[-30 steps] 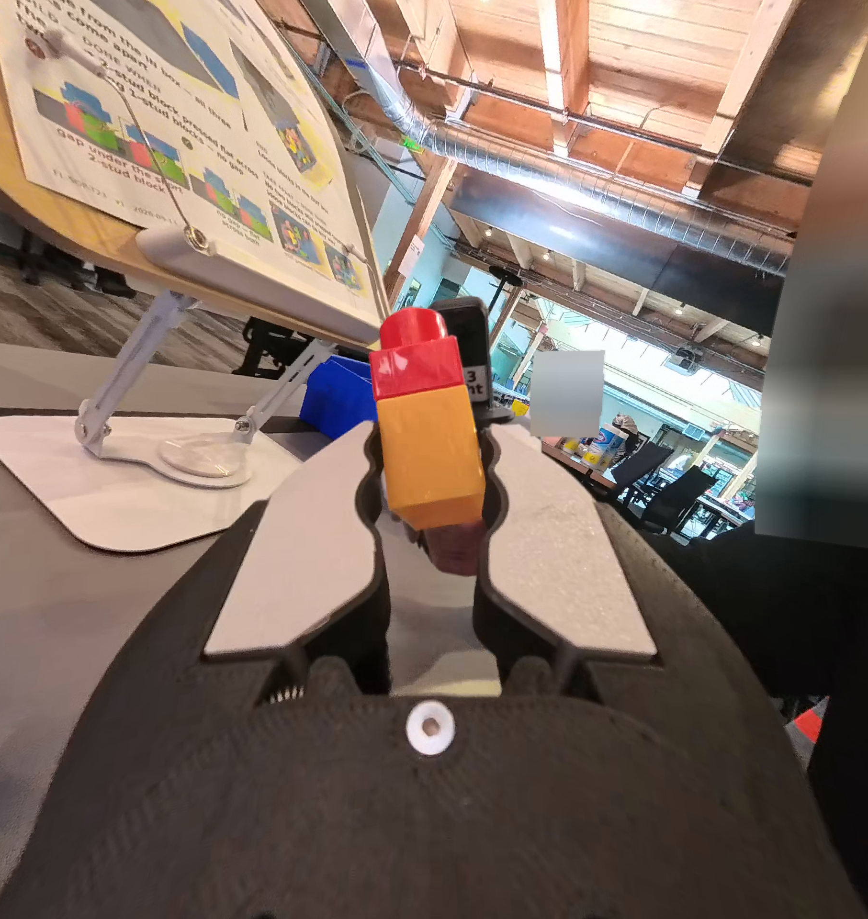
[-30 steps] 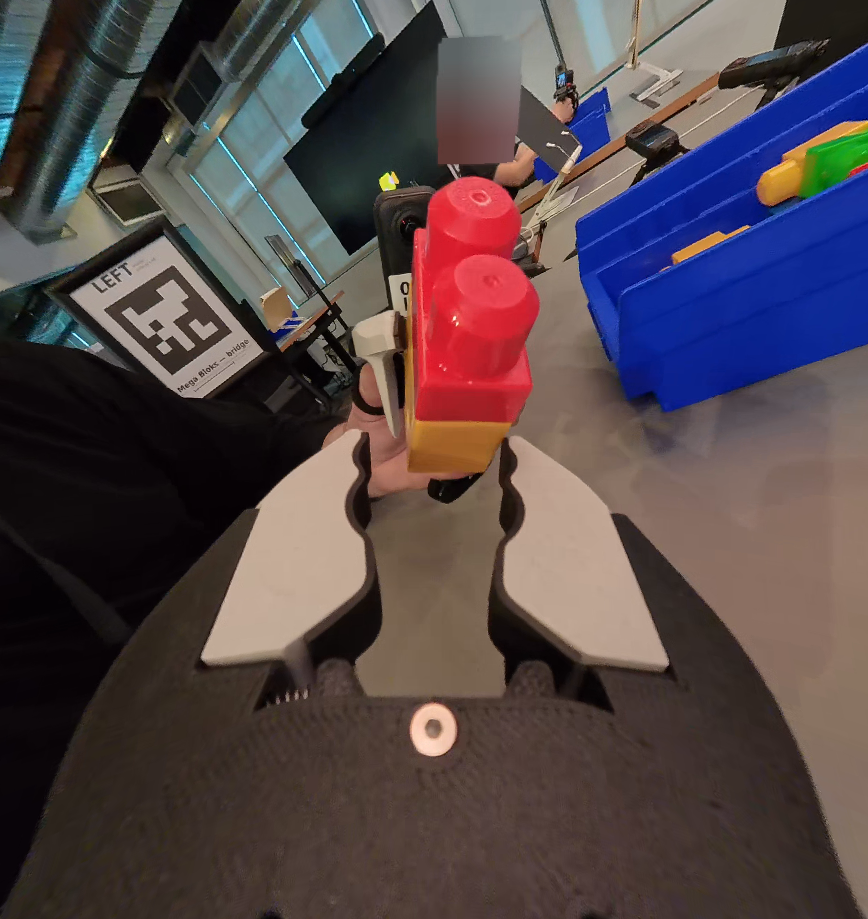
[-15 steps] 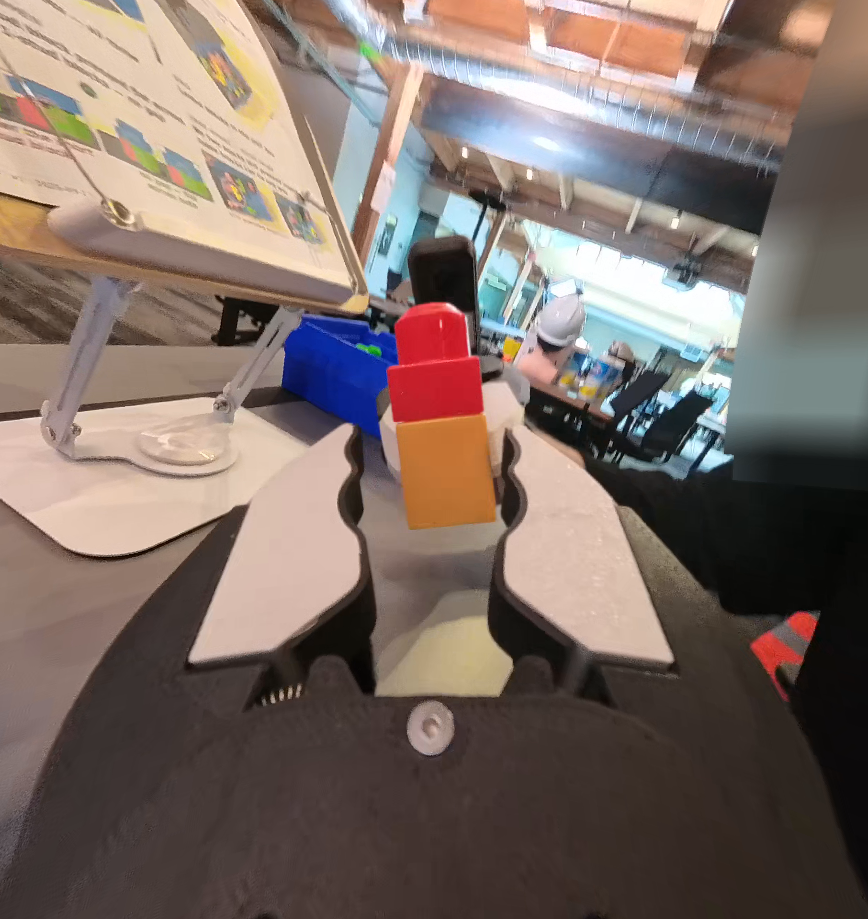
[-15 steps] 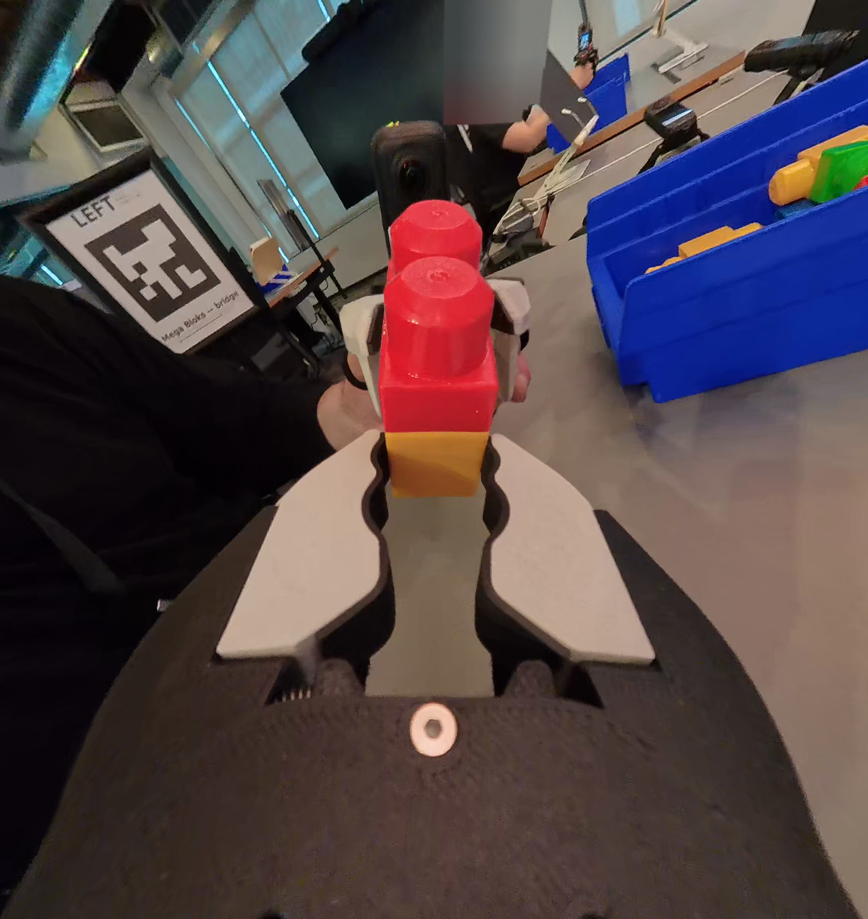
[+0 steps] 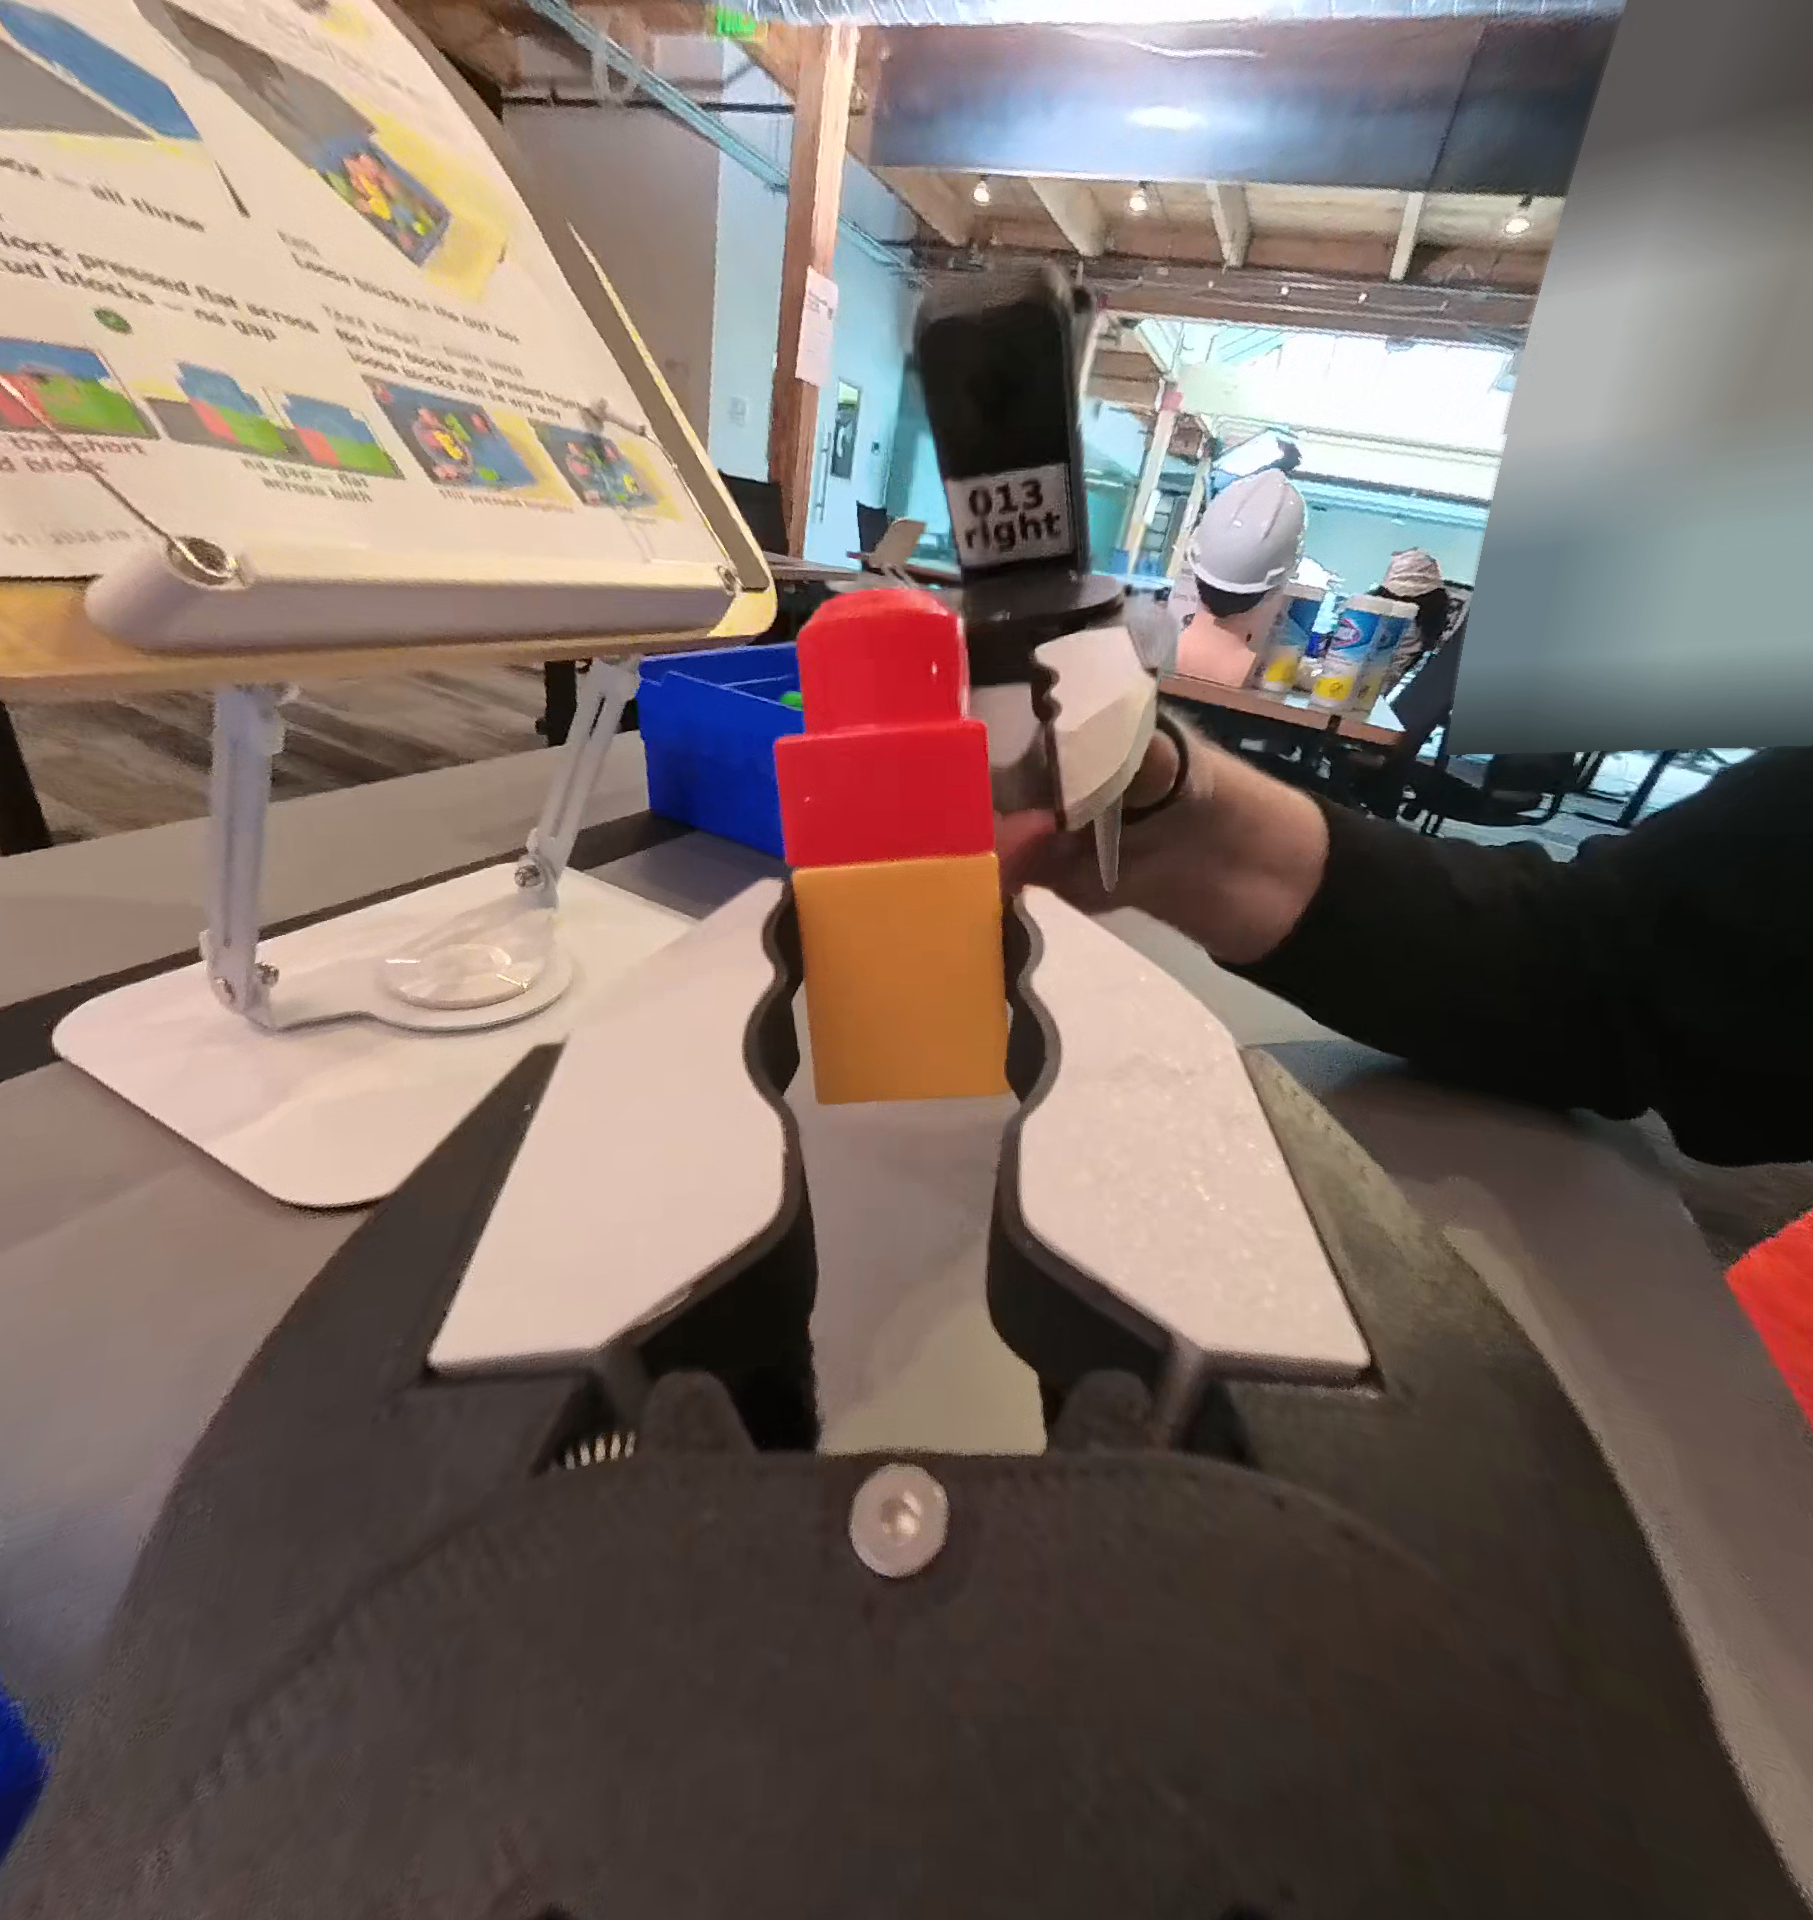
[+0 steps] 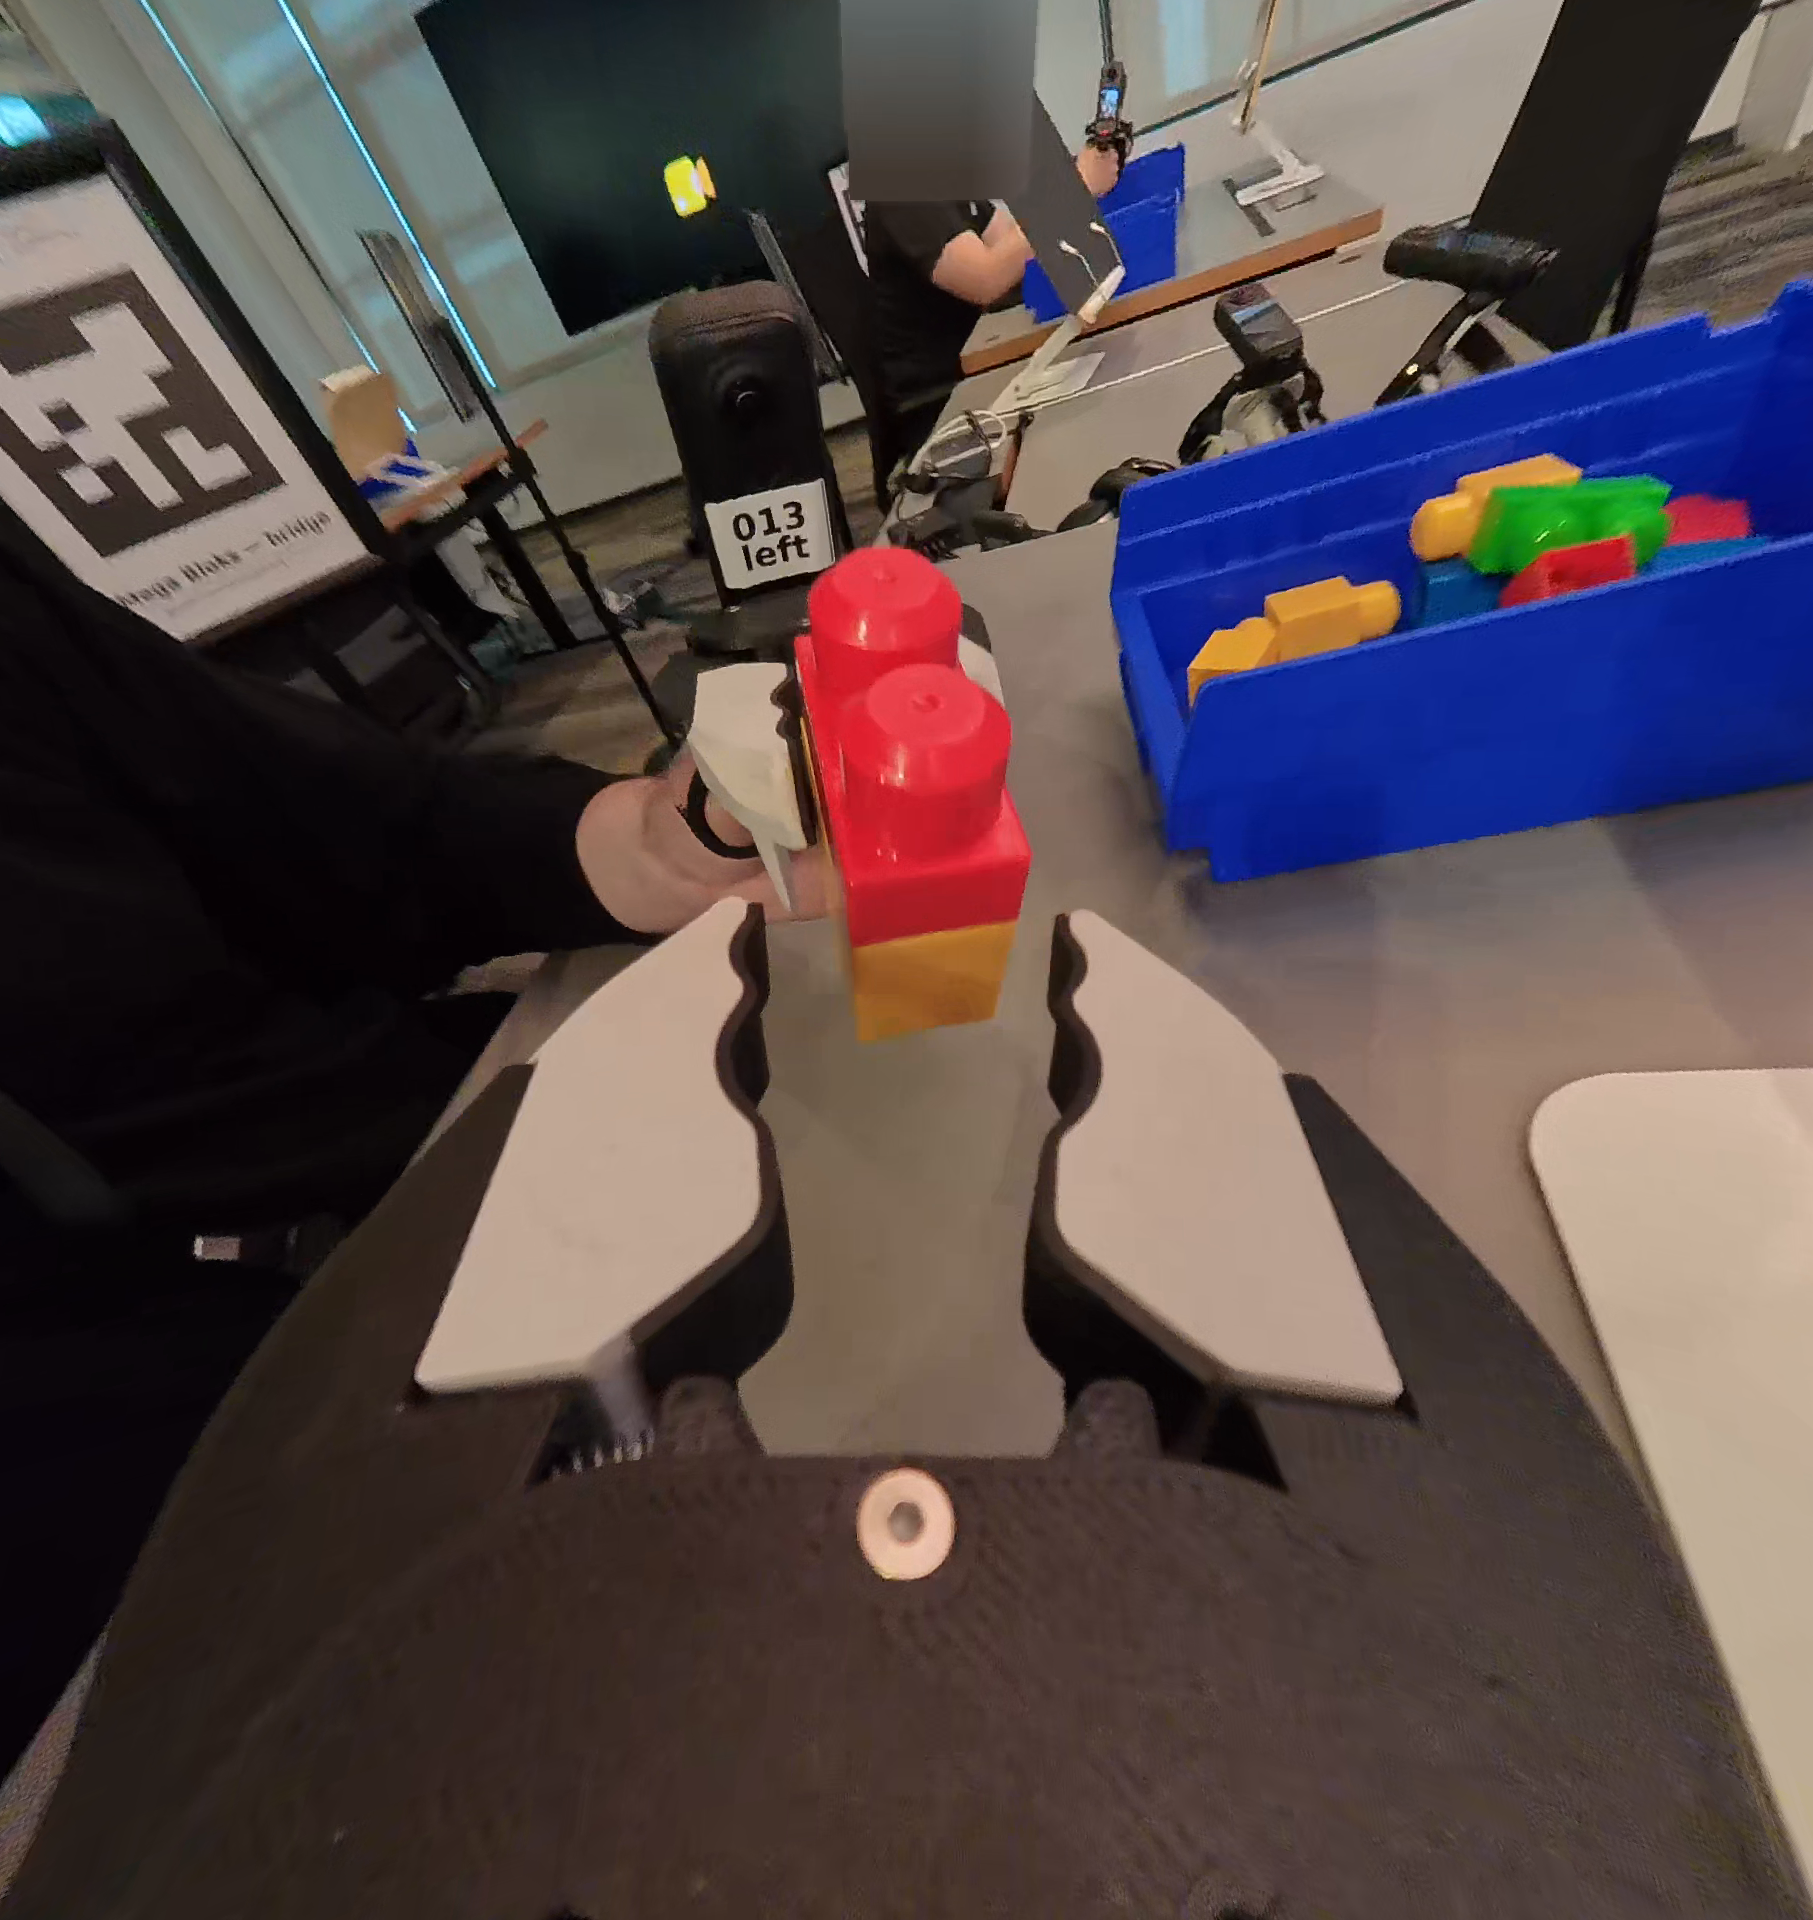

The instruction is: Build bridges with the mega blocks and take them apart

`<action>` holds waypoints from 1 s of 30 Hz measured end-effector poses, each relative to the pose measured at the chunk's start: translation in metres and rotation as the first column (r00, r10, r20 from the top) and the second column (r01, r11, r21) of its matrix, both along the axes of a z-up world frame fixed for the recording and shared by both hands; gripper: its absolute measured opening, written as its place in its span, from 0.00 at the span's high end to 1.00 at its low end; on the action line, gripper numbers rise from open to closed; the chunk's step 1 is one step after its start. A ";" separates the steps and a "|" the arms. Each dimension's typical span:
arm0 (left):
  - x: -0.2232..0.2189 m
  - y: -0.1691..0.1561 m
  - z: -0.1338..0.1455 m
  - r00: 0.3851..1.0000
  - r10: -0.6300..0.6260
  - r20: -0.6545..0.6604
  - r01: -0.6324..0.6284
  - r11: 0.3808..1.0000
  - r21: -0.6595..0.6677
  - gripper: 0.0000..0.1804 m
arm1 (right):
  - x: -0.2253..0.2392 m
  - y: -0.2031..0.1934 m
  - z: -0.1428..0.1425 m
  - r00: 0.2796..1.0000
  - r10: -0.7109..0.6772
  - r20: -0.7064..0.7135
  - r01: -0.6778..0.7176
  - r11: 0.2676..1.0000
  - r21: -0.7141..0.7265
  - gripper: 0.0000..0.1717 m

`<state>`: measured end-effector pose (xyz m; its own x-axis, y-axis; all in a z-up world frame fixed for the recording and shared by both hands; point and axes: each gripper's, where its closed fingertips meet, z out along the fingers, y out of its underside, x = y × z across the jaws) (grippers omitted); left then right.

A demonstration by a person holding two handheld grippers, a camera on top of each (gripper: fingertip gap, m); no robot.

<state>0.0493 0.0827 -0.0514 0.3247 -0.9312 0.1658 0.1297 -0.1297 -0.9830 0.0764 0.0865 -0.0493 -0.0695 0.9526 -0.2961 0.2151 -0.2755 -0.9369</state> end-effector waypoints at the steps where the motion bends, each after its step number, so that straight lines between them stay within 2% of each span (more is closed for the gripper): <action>1: 0.002 0.000 -0.002 1.000 -0.007 -0.007 0.007 1.000 -0.004 0.80 | 0.000 -0.001 0.002 1.000 -0.004 0.008 0.004 1.000 0.029 0.69; 6: 0.016 -0.011 -0.009 0.997 -0.065 -0.048 0.066 0.998 0.013 0.80 | -0.007 -0.009 -0.003 0.998 -0.009 0.066 0.002 0.994 0.106 0.71; 12: 0.023 -0.017 -0.018 0.982 -0.075 -0.172 0.086 0.995 0.057 0.80 | -0.003 -0.014 -0.009 0.981 -0.018 0.194 -0.025 0.976 0.218 0.75; 17: 0.031 -0.026 -0.029 0.957 -0.112 -0.266 0.138 0.987 0.081 0.80 | 0.006 -0.027 -0.026 0.918 -0.003 0.397 -0.136 0.937 0.323 0.79; 21: 0.037 -0.033 -0.032 0.947 -0.141 -0.289 0.173 0.981 0.089 0.80 | 0.012 -0.034 -0.042 0.862 0.004 0.508 -0.203 0.919 0.337 0.79; 23: 0.036 -0.032 -0.033 0.946 -0.131 -0.296 0.168 0.981 0.101 0.80 | 0.012 -0.033 -0.046 0.851 -0.003 0.525 -0.219 0.907 0.359 0.79; 30: 0.034 -0.035 -0.022 0.959 -0.146 -0.242 0.176 0.979 0.105 0.80 | 0.009 -0.036 -0.035 0.880 0.015 0.474 -0.209 0.909 0.361 0.80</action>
